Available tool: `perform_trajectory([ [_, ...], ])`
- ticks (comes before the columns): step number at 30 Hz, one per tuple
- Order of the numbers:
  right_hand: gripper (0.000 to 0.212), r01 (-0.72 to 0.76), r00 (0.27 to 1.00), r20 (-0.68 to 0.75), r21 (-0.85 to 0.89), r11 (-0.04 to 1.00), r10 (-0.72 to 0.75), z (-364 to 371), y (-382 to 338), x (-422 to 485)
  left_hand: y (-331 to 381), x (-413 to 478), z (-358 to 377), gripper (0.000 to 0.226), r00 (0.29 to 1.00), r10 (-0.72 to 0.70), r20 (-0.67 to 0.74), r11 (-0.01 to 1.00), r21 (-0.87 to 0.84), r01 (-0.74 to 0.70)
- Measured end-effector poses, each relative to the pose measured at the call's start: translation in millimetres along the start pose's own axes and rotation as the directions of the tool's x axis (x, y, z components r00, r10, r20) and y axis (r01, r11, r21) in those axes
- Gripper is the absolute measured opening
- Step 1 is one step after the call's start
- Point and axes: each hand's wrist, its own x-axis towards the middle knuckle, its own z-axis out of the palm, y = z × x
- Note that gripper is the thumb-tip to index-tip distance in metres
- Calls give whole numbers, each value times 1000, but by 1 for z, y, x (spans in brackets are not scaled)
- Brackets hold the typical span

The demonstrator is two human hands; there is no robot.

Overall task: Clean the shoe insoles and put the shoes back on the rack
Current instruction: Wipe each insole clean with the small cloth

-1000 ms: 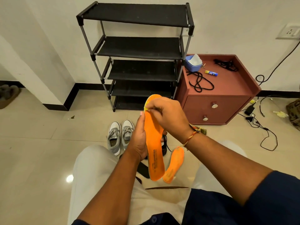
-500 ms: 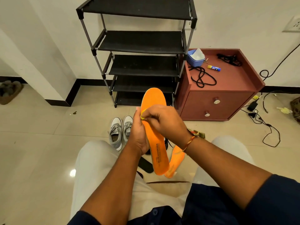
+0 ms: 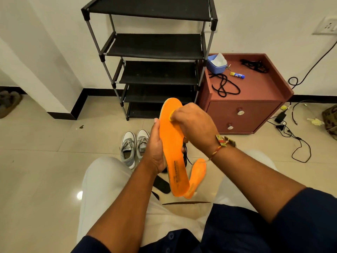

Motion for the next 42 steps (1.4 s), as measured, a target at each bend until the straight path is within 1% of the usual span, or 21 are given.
perform_trajectory([
  [3, 7, -37, 993, -117, -14, 999, 35, -6, 13, 21, 1, 2, -2, 74, 1000, -29, 12, 1000, 7, 29],
  [5, 6, -38, 991, -125, -8, 999, 37, -8, 17, 29, 0, 2, -3, 75, 999, -41, 19, 999, 15, 41],
  [9, 8, -62, 997, -47, 60, 996, 64, -5, 12, 20, 2, 3, -5, 73, 1000, -26, 11, 1000, 17, 25],
  [12, 13, -61, 997, 55, 110, 992, 55, -1, 6, 4, 3, 6, -7, 70, 1000, 26, -16, 1000, 13, -26],
  [15, 15, -17, 994, 105, 129, 992, 3, 6, -2, -14, 1, 8, -9, 71, 998, 42, -48, 999, 11, -42],
  [19, 16, 95, 956, 253, 207, 974, -147, 20, -14, -38, 5, 10, -11, 72, 995, 25, -93, 999, -43, -29],
  [22, 16, 121, 950, 262, 204, 971, -173, 21, -9, -43, 4, 11, -9, 74, 996, 11, -83, 998, -63, -17],
  [24, 17, 124, 963, 217, 163, 979, -158, 18, -5, -36, 1, 10, -8, 76, 998, 0, -63, 998, -59, -4],
  [27, 12, 83, 992, 89, 113, 990, -93, 9, 0, -13, -3, 9, -7, 74, 1000, 0, -27, 1000, -23, -1],
  [30, 14, -32, 997, -69, 140, 990, 42, 2, 10, 13, -4, 11, -7, 75, 1000, -10, -10, 1000, 18, 10],
  [32, 14, -136, 978, -127, 210, 968, 165, 0, 17, 27, -3, 11, -7, 77, 999, -39, -2, 999, 18, 39],
  [34, 14, -206, 962, -115, 296, 933, 248, 1, 16, 32, -3, 11, -8, 79, 999, -50, 2, 999, 13, 50],
  [37, 14, -242, 957, -65, 353, 904, 282, 6, 6, 27, -4, 12, -10, 73, 999, -36, 12, 999, 18, 36],
  [39, 13, -244, 961, -27, 381, 892, 275, 8, 0, 20, -6, 11, -10, 67, 1000, -22, 4, 1000, 21, 22],
  [42, 13, -191, 981, 55, 417, 889, 185, 14, -13, 7, -5, 13, -10, 71, 999, -15, -38, 998, -59, 13],
])
